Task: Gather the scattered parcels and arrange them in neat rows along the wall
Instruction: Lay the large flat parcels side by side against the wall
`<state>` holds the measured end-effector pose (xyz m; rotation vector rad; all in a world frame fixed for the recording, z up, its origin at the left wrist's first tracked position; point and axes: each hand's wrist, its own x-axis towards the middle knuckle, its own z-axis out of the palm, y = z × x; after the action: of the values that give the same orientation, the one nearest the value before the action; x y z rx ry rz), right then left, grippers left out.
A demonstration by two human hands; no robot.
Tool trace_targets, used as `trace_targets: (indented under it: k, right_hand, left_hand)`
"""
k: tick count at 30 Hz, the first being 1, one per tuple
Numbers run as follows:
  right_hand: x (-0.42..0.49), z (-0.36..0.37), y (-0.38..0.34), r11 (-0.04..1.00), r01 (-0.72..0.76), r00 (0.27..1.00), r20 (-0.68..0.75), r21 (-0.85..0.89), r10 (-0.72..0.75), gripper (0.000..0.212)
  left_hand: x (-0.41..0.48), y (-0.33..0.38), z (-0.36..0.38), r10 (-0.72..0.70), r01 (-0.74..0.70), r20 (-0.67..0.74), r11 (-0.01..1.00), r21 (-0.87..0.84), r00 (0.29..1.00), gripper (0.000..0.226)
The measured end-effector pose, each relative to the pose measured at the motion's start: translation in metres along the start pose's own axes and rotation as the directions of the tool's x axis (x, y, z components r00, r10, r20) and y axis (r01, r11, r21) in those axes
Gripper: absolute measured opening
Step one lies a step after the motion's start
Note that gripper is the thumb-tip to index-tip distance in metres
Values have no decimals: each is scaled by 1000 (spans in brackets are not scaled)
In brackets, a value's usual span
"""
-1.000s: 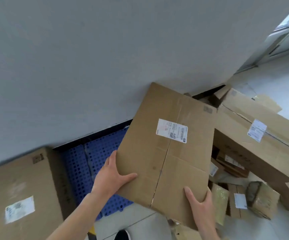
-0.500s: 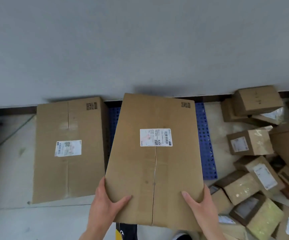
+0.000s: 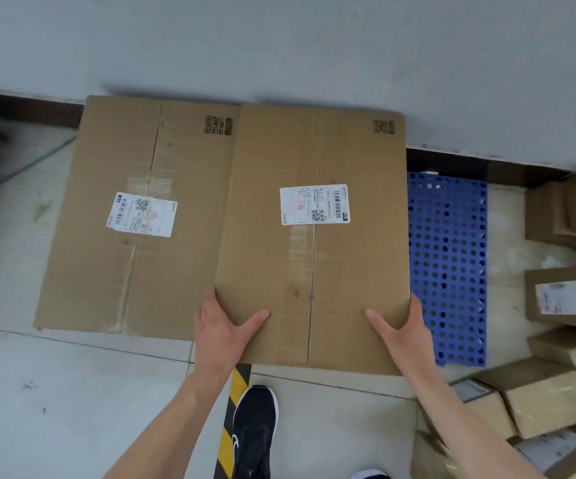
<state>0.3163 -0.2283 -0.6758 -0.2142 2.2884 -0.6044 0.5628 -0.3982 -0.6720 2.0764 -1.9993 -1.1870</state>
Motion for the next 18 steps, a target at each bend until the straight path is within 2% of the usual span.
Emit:
trace_targets:
  k: [4, 9, 12, 14, 16, 18]
  right_hand:
    - [17, 33, 20, 1000, 23, 1000, 0, 16, -23, 97]
    - [27, 43, 28, 998, 61, 998, -5, 12, -61, 96]
    - [26, 40, 24, 998, 60, 996, 70, -17, -59, 105]
    - [26, 34, 16, 999, 40, 984, 174, -17, -36, 115]
    - [22, 21, 3, 999, 50, 965, 256, 10, -51, 115]
    - [14, -2, -15, 991, 132, 961, 241, 24, -134, 108]
  left_hand:
    - [14, -10, 27, 122, -96, -66, 945, 313, 990, 101]
    - [22, -18, 34, 150, -99, -90, 903, 419, 985, 102]
    - [23, -10, 30, 98, -67, -37, 868, 492, 994, 99]
    - [24, 6, 24, 62, -62, 18, 835, 546, 998, 95]
    - [18, 35, 19, 98, -140, 105, 821, 554, 990, 89]
    - [2, 78, 19, 206, -272, 183, 817, 508, 961, 83]
